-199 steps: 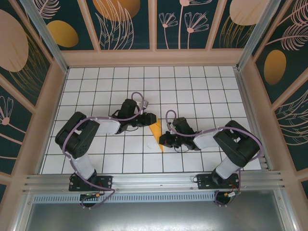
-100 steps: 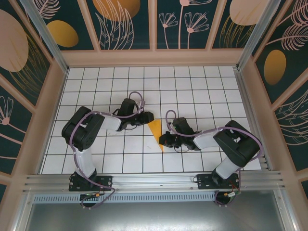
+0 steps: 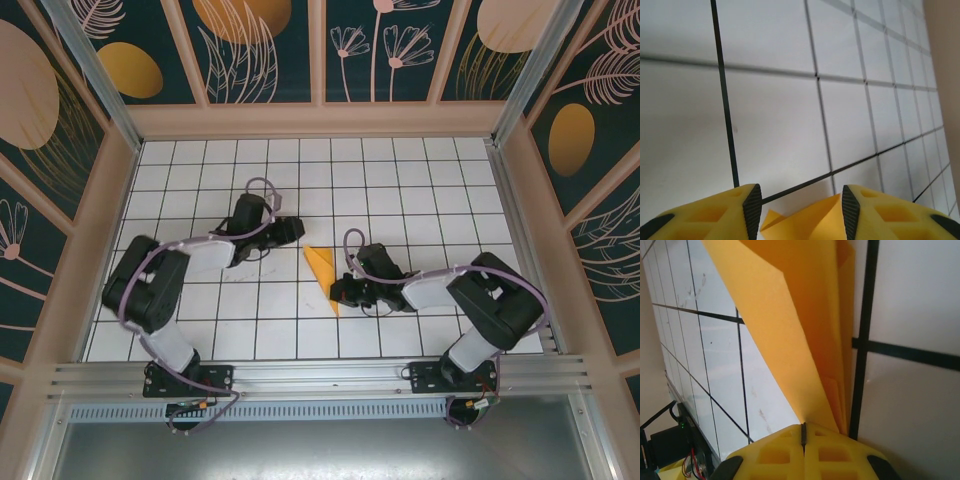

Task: Fold a paper plane with a square sheet of paper (pick it up from the middle)
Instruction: Fold the wing for the fifth time at the center of the table, then move a paper plane to the center of the table.

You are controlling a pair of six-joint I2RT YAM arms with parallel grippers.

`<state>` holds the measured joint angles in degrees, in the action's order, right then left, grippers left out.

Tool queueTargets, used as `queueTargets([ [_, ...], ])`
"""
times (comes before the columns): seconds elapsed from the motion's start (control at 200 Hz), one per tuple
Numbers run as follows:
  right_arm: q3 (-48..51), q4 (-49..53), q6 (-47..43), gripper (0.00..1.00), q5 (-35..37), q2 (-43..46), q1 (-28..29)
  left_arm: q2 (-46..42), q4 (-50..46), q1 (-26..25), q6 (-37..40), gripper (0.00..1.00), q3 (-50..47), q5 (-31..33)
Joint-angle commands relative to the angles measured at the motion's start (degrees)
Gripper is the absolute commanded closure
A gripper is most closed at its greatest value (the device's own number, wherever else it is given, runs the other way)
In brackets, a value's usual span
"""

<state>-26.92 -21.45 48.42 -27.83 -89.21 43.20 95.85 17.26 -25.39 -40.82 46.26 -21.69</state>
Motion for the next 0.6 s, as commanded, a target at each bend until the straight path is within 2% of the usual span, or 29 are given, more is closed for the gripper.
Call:
queueTargets([
  [0.0, -2.3, 4.0, -1.0, 0.84, 5.2, 8.4, 0.2, -8.6, -8.0, -0.6, -1.4, 0.5, -1.2, 9.0],
  [0.06, -2.0, 7.3, -1.1, 0.71, 10.4, 13.4, -0.7, -11.9, -11.7, -2.1, -2.2, 0.48, -1.9, 12.1],
  [0.195, 3.3, 9.9, 0.2, 0.61, 15.5, 21.7, -6.3, -13.7, -20.7, -8.7, -6.4, 0.47, -0.7, 21.0],
  [0.295, 6.9, 7.1, 0.7, 0.58, 11.6, 23.7, -10.8, -10.9, -24.1, -13.4, -9.4, 0.46, 1.3, 23.2],
  [0.41, 7.1, 6.3, -0.2, 0.54, 9.8, 23.1, -11.3, -5.8, -26.9, -18.2, -10.3, 0.43, 5.3, 24.8],
  [0.595, 5.7, 5.2, -0.8, 0.51, 8.5, 19.3, -10.5, -0.7, -28.2, -20.4, -10.9, 0.38, 8.5, 23.4],
])
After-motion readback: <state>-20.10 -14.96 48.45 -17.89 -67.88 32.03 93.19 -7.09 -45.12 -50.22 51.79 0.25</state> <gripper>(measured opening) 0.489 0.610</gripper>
